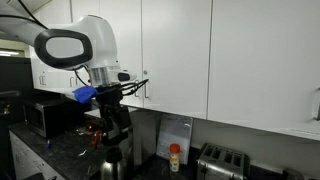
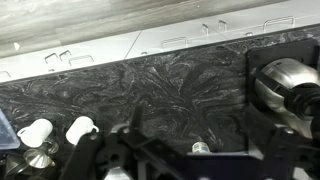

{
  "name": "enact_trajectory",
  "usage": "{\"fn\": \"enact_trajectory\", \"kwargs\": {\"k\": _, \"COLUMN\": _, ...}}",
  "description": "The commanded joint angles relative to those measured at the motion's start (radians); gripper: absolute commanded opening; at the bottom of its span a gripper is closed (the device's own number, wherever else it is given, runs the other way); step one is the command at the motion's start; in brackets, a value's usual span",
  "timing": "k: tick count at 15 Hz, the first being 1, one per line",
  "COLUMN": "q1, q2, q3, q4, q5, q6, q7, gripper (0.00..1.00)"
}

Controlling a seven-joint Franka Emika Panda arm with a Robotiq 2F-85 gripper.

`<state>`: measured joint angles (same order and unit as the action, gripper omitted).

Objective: Open the right cabinet door and take out the sugar bottle, the close the door

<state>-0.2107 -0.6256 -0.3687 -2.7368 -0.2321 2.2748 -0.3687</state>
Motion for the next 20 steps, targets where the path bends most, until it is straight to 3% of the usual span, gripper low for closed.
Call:
{"fn": "enact_trajectory", "kwargs": {"k": 1, "q1": -0.016, "q2": 0.003, "q3": 0.017, "q4": 0.001, "q5": 0.014, "q6": -0.001, "q7": -0.01, "gripper": 1.0}}
{"fn": "enact_trajectory", "kwargs": {"k": 5, "q1": -0.016, "q2": 0.003, "q3": 0.017, "q4": 0.001, "q5": 0.014, "q6": -0.001, "q7": -0.01, "gripper": 1.0}}
{"fn": "enact_trajectory", "kwargs": {"k": 10, "q1": 0.039, "q2": 0.009, "q3": 0.053, "q4": 0.067, "q5": 0.037, "q6": -0.01, "q7": -0.029, "gripper": 1.0}}
{"fn": "enact_trajectory", "kwargs": {"k": 20, "q1": 0.261, "q2": 0.066, "q3": 0.039, "q4": 0.168, "q5": 0.227, "q6": 0.087, "q7": -0.211, "gripper": 1.0}}
